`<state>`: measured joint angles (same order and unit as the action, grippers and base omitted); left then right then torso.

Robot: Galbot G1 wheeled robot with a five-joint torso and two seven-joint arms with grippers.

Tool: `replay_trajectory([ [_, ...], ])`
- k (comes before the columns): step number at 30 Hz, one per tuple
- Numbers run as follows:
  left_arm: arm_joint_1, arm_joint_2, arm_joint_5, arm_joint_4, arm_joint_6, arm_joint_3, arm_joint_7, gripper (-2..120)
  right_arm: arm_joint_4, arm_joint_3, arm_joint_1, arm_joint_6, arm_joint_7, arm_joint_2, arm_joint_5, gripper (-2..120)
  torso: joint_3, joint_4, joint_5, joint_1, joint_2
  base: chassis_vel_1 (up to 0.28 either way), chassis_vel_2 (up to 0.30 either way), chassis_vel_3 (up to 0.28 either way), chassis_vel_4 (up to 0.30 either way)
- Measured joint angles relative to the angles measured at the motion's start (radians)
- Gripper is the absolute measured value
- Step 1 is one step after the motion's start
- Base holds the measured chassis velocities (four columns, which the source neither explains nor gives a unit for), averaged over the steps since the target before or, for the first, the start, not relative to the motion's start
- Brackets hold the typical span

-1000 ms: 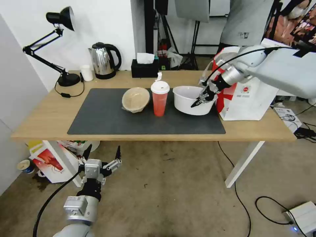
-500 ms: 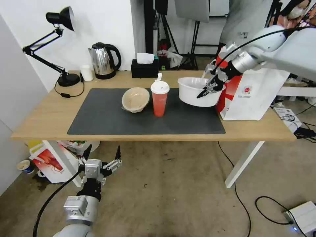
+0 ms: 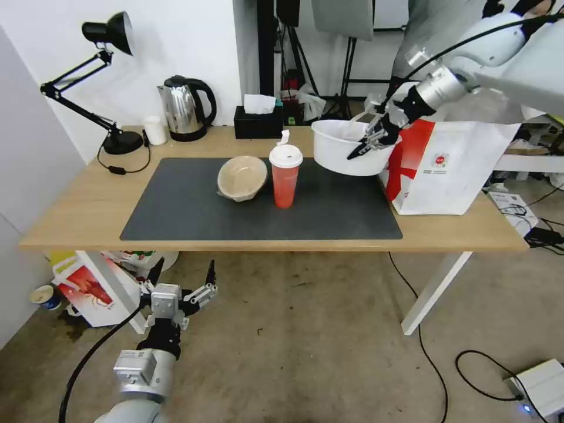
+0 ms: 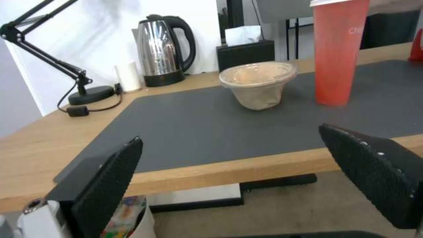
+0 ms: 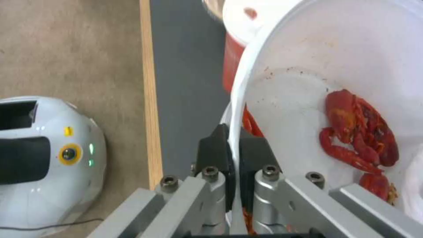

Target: Pick up the trash from the table and place it into the takeout bag.

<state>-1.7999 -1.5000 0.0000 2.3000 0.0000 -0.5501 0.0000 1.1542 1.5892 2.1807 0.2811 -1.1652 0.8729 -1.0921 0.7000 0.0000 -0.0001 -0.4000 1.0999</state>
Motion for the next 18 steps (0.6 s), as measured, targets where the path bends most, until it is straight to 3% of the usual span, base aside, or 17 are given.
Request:
replay_trajectory([
  [18,0.000,0.000,0.000,0.000,0.000,0.000,0.000,100,-0.002,0.046,-0.055,-0.011,-0.005,0.056,-0.023,0,0.000,0.0000,-0.0001,0.000,0.000,0.000,0.000,0.000,0.000],
])
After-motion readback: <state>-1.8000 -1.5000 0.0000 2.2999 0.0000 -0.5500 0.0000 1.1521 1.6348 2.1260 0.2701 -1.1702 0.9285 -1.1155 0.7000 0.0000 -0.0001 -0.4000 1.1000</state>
